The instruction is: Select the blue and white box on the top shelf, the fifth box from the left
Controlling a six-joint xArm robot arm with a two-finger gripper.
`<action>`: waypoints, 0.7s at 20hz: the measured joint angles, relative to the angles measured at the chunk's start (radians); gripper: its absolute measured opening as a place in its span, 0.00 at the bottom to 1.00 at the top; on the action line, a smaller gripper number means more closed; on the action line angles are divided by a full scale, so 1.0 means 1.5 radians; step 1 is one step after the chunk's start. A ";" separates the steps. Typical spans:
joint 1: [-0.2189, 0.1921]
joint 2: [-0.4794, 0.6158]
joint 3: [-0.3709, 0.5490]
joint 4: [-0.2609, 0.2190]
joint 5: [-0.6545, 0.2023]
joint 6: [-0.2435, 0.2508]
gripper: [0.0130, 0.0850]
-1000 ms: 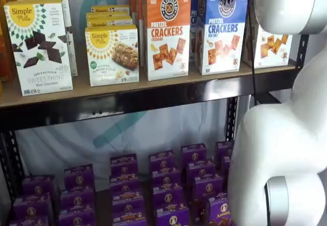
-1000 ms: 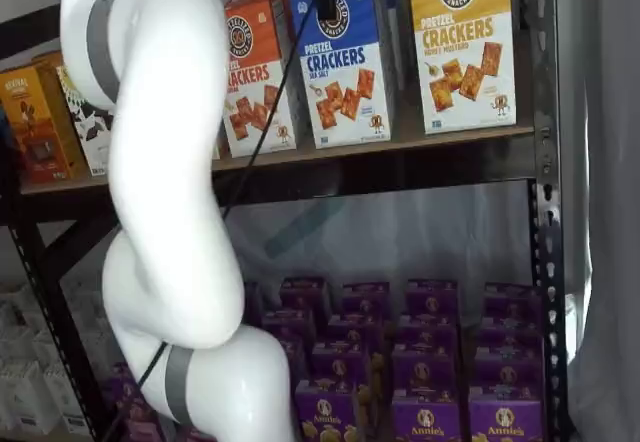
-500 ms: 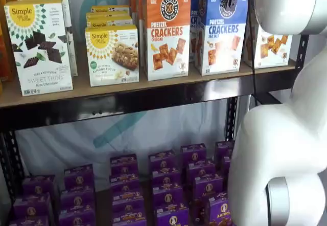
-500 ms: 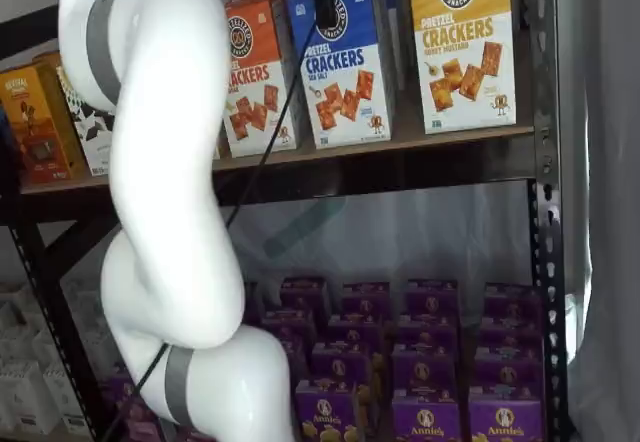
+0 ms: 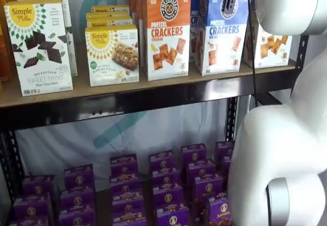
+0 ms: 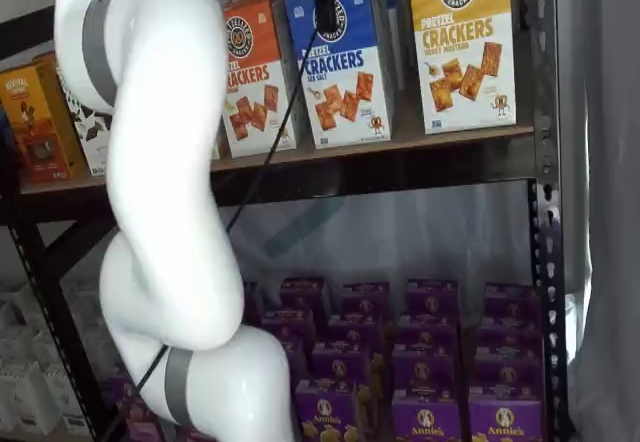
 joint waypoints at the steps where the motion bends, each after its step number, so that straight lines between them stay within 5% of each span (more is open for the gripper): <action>1: 0.000 -0.001 0.002 0.000 -0.001 0.000 0.72; 6: -0.001 -0.005 0.010 0.003 -0.006 -0.001 0.72; 10: -0.002 -0.007 0.012 0.005 -0.008 -0.001 0.56; 14: -0.003 -0.008 0.012 0.006 -0.007 -0.001 0.56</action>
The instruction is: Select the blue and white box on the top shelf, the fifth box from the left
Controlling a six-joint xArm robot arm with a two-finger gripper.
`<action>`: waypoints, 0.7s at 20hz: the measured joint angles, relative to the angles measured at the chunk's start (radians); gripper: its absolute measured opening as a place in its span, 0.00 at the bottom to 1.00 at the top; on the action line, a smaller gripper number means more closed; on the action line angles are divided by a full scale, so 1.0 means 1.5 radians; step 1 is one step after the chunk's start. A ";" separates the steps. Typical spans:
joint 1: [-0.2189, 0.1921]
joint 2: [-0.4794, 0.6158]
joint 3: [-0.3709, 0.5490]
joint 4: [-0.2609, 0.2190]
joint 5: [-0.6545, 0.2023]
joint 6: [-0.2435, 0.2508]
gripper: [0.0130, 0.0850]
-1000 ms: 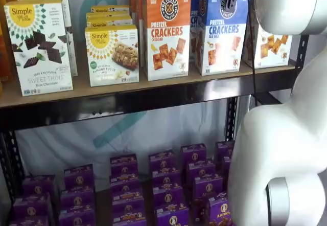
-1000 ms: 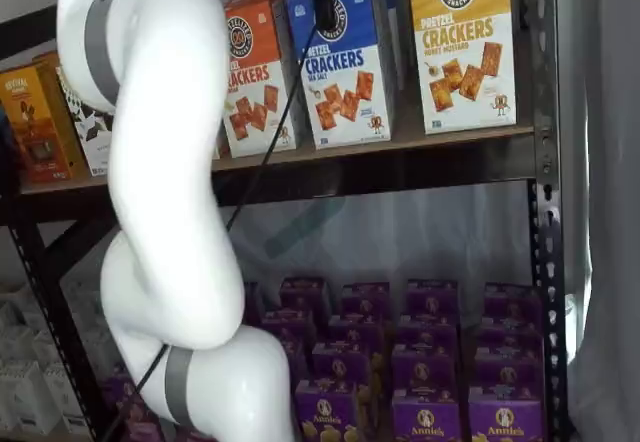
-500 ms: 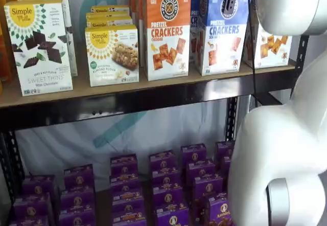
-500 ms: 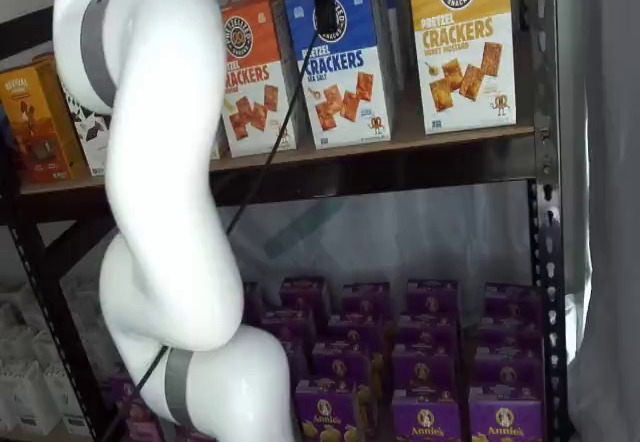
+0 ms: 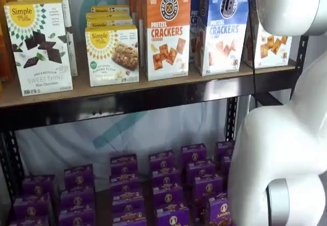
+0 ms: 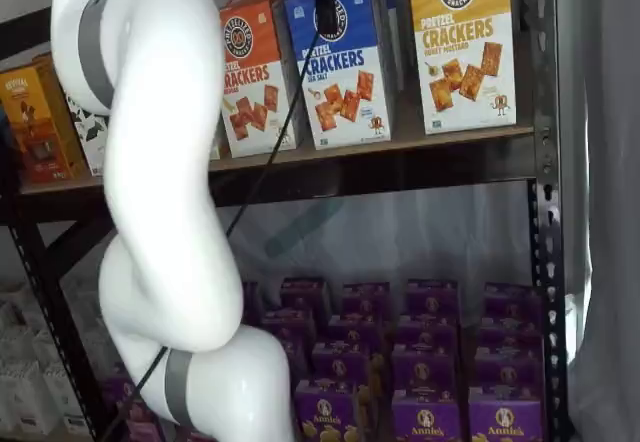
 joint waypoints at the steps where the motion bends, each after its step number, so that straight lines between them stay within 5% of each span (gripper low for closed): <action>1: -0.002 0.001 -0.003 0.004 0.004 0.000 0.56; 14: -0.023 -0.046 0.008 0.031 0.057 -0.005 0.56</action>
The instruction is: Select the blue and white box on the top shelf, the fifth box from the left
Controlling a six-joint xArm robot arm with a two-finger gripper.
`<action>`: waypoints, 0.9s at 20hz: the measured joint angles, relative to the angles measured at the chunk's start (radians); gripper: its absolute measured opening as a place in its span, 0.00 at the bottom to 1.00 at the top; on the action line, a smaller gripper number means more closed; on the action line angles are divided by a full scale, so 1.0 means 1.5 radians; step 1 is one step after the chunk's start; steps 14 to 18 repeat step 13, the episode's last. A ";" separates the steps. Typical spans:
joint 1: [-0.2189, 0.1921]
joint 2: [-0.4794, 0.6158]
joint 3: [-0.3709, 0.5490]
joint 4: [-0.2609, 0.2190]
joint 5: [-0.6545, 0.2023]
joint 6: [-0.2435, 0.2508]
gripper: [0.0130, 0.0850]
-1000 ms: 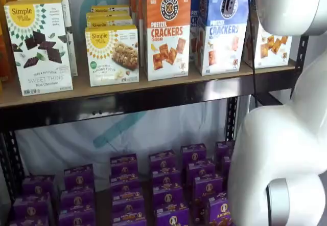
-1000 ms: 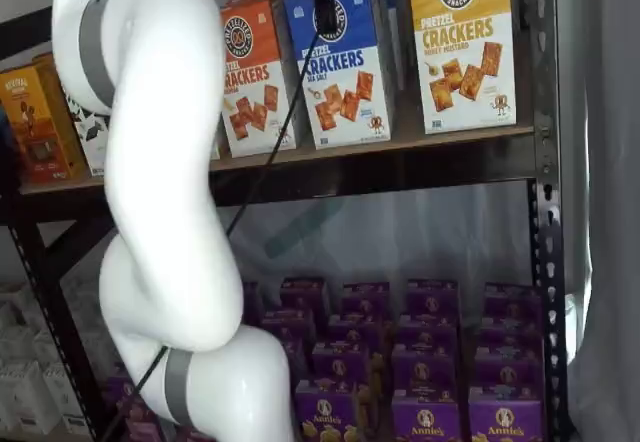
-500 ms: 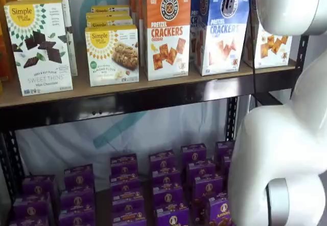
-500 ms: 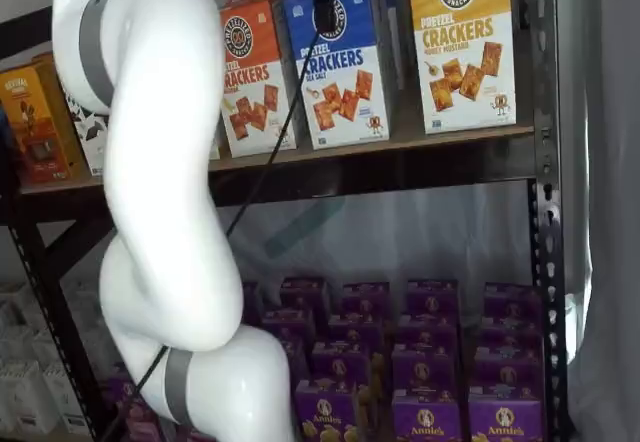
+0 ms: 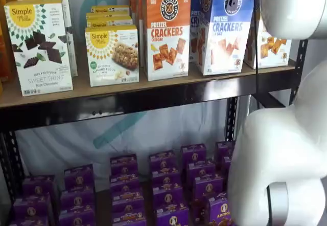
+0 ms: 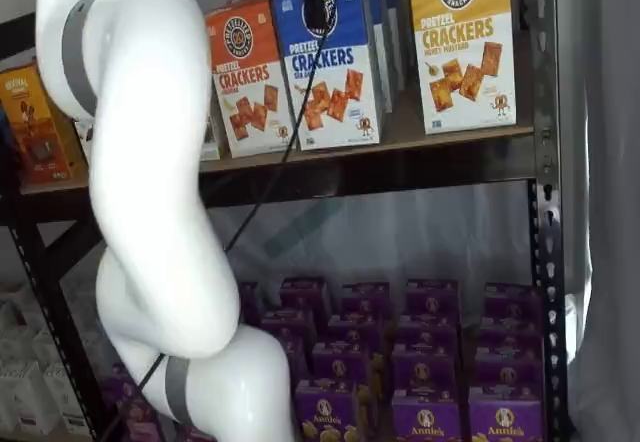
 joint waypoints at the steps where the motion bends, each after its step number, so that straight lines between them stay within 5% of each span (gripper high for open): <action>1: 0.000 -0.010 0.007 -0.002 0.005 0.000 0.56; 12: -0.007 -0.137 0.113 -0.038 0.050 -0.017 0.56; 18: -0.012 -0.143 0.116 -0.037 0.054 -0.021 0.56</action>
